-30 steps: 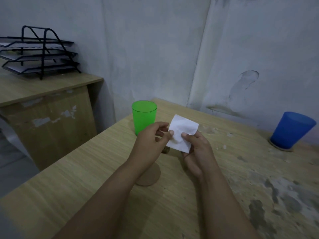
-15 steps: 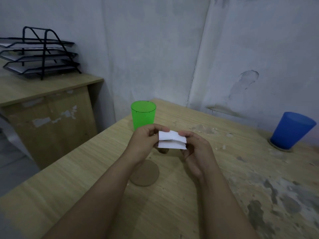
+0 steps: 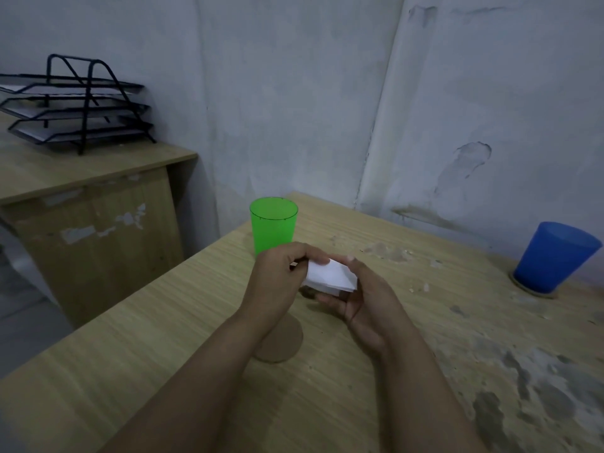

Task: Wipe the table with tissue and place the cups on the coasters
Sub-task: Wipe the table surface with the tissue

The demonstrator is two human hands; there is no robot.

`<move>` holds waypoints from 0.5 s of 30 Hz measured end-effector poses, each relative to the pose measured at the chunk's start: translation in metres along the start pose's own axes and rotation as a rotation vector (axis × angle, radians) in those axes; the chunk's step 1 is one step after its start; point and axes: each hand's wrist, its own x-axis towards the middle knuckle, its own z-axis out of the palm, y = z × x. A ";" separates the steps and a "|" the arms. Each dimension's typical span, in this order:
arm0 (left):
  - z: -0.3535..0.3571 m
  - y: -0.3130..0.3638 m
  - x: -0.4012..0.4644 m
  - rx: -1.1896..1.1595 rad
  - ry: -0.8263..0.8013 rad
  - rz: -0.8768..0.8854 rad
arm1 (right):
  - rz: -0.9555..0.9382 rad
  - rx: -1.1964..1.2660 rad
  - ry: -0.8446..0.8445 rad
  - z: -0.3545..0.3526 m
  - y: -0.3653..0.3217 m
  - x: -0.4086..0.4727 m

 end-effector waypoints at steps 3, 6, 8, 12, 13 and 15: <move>0.000 -0.002 0.003 -0.003 -0.023 0.015 | -0.095 -0.001 0.016 -0.001 0.000 0.000; -0.001 -0.003 0.003 -0.036 -0.086 -0.035 | -0.130 -0.099 0.117 -0.004 -0.001 0.000; -0.001 -0.003 0.002 -0.065 -0.120 -0.087 | -0.146 -0.148 0.170 -0.006 -0.003 -0.001; 0.004 0.003 0.003 -0.302 -0.095 -0.301 | -0.170 -0.131 0.233 -0.005 -0.004 -0.003; 0.006 0.004 0.003 -0.356 -0.082 -0.358 | -0.176 -0.130 0.243 -0.005 -0.003 -0.003; 0.007 0.005 0.002 -0.379 -0.083 -0.431 | -0.190 -0.167 0.259 -0.006 -0.003 -0.004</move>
